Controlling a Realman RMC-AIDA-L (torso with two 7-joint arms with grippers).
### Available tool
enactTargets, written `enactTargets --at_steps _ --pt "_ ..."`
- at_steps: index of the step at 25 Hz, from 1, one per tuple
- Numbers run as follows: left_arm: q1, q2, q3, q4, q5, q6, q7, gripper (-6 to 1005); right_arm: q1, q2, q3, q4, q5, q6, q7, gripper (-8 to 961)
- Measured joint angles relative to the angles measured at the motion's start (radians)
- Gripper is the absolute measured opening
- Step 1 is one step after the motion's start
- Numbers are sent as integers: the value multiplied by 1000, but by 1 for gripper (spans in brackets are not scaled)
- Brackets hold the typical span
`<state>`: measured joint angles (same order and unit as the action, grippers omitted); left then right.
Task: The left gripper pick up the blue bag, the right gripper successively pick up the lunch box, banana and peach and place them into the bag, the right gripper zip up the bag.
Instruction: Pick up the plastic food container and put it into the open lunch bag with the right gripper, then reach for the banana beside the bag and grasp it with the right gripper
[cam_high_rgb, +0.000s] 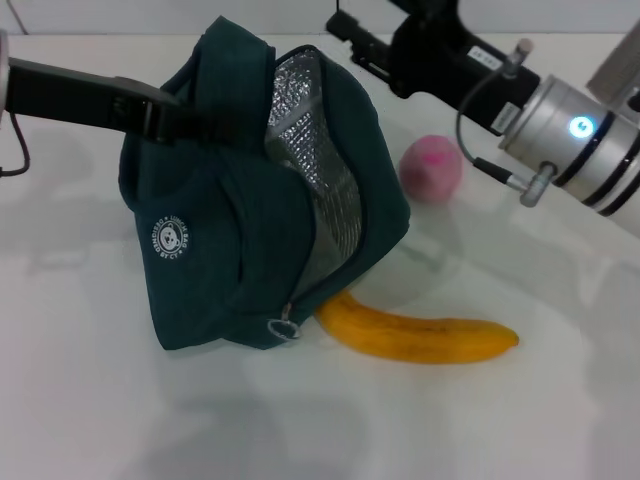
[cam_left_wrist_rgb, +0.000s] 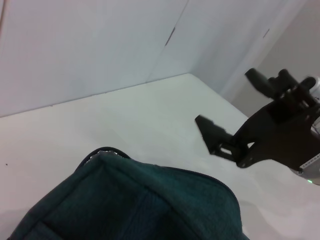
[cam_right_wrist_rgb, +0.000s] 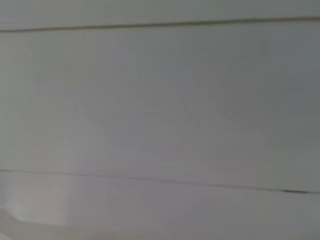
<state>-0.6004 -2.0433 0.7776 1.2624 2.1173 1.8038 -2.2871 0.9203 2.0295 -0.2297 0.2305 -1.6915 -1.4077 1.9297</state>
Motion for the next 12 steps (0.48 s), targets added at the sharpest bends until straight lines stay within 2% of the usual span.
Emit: enactTargets --at_steps 8,12 --pt "11 3 -3 -4 -18 -5 -3 42 -47 0 -14 -110 -5 -87 -7 698" --pt "13 3 -21 -33 -15 -12 -2 42 -62 -2 -98 -201 -8 -102 -17 715"
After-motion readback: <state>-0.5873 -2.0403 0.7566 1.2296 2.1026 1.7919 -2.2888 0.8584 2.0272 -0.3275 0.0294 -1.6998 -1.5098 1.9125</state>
